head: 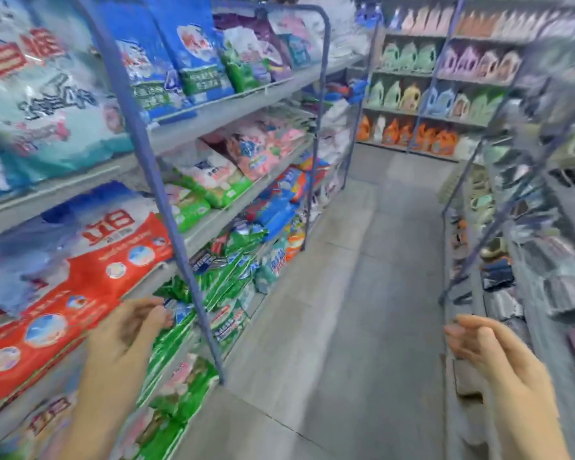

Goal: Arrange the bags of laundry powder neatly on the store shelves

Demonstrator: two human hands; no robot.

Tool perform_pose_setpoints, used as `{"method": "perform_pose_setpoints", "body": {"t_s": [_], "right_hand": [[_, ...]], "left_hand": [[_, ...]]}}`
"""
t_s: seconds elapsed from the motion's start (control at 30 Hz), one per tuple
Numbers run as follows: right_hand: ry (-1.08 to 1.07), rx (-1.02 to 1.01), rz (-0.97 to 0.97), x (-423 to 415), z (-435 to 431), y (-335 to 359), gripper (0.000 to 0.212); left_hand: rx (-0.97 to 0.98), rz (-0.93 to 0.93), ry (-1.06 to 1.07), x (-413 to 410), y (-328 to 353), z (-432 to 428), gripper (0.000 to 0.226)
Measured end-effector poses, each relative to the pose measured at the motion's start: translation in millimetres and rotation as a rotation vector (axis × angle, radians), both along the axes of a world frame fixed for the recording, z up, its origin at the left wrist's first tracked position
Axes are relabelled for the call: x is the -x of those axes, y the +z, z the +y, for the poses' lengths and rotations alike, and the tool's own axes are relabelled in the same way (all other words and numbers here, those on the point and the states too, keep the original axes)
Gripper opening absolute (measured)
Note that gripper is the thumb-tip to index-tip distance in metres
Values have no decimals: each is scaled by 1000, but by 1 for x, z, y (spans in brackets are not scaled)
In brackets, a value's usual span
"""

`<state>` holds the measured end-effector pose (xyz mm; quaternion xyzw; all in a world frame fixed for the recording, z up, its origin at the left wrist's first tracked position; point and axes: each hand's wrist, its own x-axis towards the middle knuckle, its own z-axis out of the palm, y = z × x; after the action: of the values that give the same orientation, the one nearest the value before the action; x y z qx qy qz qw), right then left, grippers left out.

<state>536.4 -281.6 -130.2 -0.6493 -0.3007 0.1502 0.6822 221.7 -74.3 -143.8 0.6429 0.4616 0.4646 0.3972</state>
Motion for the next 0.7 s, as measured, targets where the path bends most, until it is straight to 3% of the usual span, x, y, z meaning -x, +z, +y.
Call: {"method": "perform_pose_setpoints", "body": {"t_s": [0.23,0.4,0.53,0.7], "right_hand": [[-101,-6,33,-118,60,-7,77],[-107,-52,53,-191,145,-14,65],[-170,-77,46,-256,215,-5,76],[-197,-49,36,-342,298,5,71]], "left_hand": [[49,-75,-54,-130,-5,70,17],[49,-129,-38,-203,-21,160,37],[36,-140,-50,-266,-19,248,18],[-9,-113,-132,-363,3,356,7]]}}
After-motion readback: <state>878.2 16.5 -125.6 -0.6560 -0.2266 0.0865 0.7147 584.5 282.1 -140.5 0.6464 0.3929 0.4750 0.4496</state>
